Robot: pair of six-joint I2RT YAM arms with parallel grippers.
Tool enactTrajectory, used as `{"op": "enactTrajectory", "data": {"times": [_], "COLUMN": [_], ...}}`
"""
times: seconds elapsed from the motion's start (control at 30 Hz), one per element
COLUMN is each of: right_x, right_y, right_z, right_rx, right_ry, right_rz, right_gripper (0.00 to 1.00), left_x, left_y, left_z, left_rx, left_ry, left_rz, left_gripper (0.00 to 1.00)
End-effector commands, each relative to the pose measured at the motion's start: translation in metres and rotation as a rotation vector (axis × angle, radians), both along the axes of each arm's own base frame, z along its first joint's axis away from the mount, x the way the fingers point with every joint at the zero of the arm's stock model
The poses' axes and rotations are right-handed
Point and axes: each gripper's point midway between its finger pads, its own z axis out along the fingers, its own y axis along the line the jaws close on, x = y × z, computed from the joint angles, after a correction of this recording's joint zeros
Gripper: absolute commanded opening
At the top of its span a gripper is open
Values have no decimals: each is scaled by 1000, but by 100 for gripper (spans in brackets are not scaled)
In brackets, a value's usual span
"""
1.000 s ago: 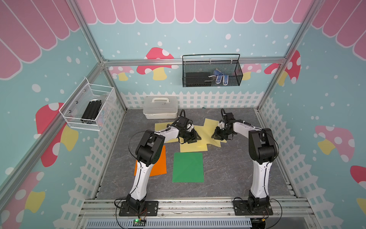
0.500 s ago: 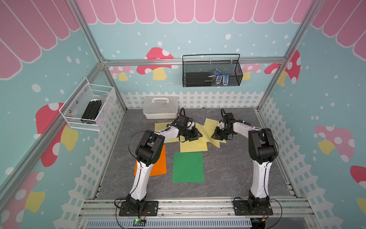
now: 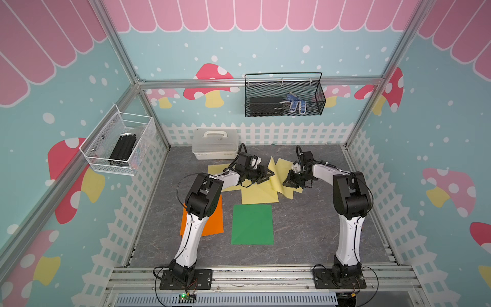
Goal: Sort the scattered colored papers by color
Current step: Pick up the colored paper from the center of the board.
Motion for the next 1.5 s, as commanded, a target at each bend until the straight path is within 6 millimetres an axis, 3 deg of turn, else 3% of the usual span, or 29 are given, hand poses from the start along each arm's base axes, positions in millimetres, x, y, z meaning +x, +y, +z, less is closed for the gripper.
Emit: {"op": "enactTrajectory", "data": {"times": [0.0,0.03,0.07,0.27,0.6,0.7,0.83,1.13,1.27,1.47], "right_x": [-19,-19,-19,-19,-19,-19,-19,-20,-20,-18], "right_y": [-6,-6,-5,-5,-4,-4,-4,-4,-4,-2], "right_z": [-34,-35,-35,-35,-38,-37,-37,-37,-36,-33], "right_rx": [-47,-49,-47,-45,-39,-38,-38,-40,-37,-31], "right_ry": [102,102,104,106,110,108,108,110,108,97], "right_rz": [2,3,3,4,8,9,12,15,18,28], "right_gripper": [22,22,21,21,21,21,21,21,21,22], "left_x": [11,11,21,30,37,31,26,21,20,23], "left_y": [2,2,15,26,7,0,7,27,29,19], "left_z": [6,4,3,9,22,14,2,-15,-14,-2], "left_rx": [-17,-15,-20,-51,-122,-92,-5,122,147,120], "left_ry": [-34,-35,-35,-66,-83,-59,-38,-8,-25,-56], "left_rz": [-3,-6,16,20,-50,-89,-97,-105,-109,-132], "left_gripper": [52,52,52,53,52,49,48,24,20,0]}}
